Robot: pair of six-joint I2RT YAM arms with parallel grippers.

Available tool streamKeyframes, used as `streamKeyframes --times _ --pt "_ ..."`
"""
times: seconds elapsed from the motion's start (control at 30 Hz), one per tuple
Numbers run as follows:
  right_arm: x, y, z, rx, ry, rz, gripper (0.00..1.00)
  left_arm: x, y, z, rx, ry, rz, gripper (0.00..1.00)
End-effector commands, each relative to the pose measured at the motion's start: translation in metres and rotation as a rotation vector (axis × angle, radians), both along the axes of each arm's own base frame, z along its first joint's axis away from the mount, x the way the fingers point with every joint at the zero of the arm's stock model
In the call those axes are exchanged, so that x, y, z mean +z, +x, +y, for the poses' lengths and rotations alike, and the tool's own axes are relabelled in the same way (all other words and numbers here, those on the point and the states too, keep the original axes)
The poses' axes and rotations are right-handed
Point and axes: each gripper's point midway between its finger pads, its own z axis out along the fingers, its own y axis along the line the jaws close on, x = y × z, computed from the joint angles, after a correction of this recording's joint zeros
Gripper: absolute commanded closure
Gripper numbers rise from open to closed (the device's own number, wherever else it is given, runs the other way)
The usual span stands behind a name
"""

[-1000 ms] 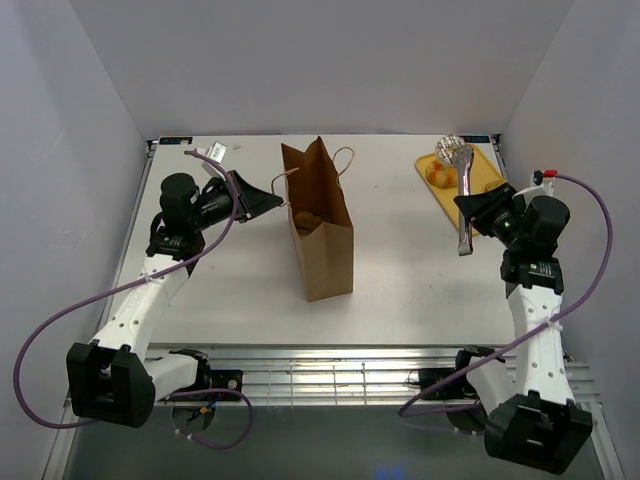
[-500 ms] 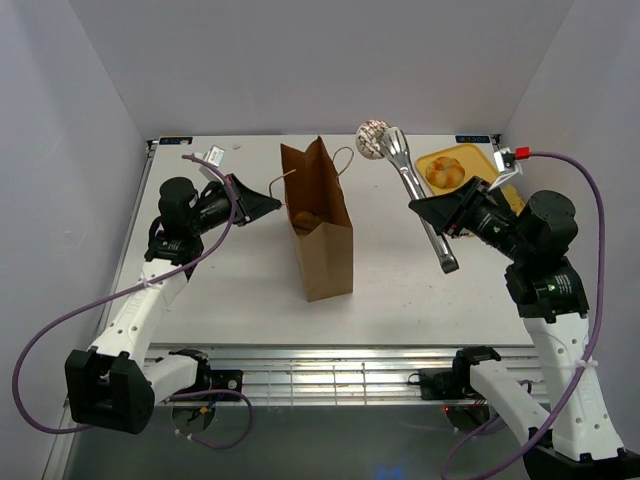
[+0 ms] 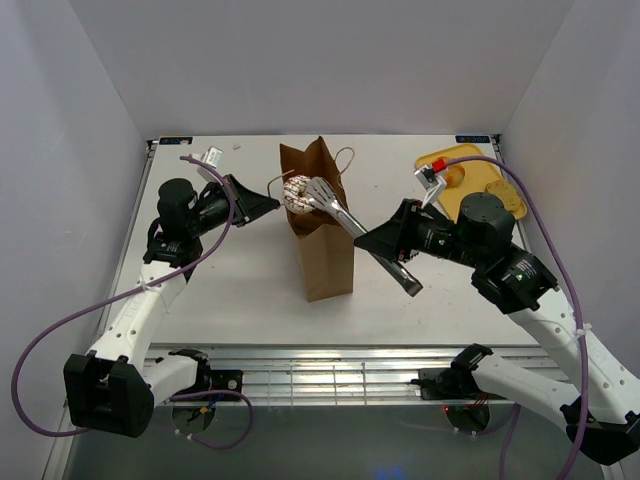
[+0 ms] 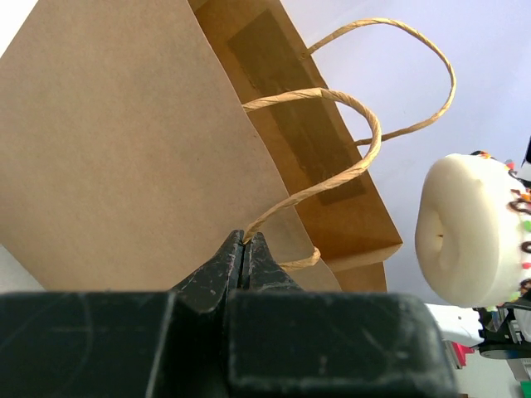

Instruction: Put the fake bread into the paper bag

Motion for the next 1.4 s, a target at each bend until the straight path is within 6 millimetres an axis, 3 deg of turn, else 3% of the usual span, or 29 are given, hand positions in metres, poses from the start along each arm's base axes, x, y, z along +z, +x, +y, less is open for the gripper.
streamKeyframes --times 0.0,0.13,0.43,0.63,0.9,1.37 --pt "0.039 0.003 -0.005 -0.07 0.06 -0.13 0.66 0.0 -0.003 0.002 0.012 0.017 -0.009 1.0" --pt "0.053 -0.002 -0.007 -0.068 0.095 -0.164 0.66 -0.001 -0.002 0.002 0.012 0.022 -0.007 1.0" --pt "0.016 0.011 0.005 -0.072 0.007 -0.104 0.65 0.005 -0.003 0.002 0.015 0.018 -0.014 1.0" --pt "0.011 0.022 -0.008 -0.161 -0.047 -0.129 0.62 0.013 -0.005 0.003 0.018 0.021 -0.033 1.0" --pt "0.0 0.028 -0.009 -0.177 -0.085 -0.118 0.56 0.014 -0.007 0.003 0.017 0.017 -0.033 1.0" --pt "-0.001 0.03 -0.017 -0.214 -0.104 -0.128 0.46 0.01 -0.009 0.003 0.012 0.015 -0.02 1.0"
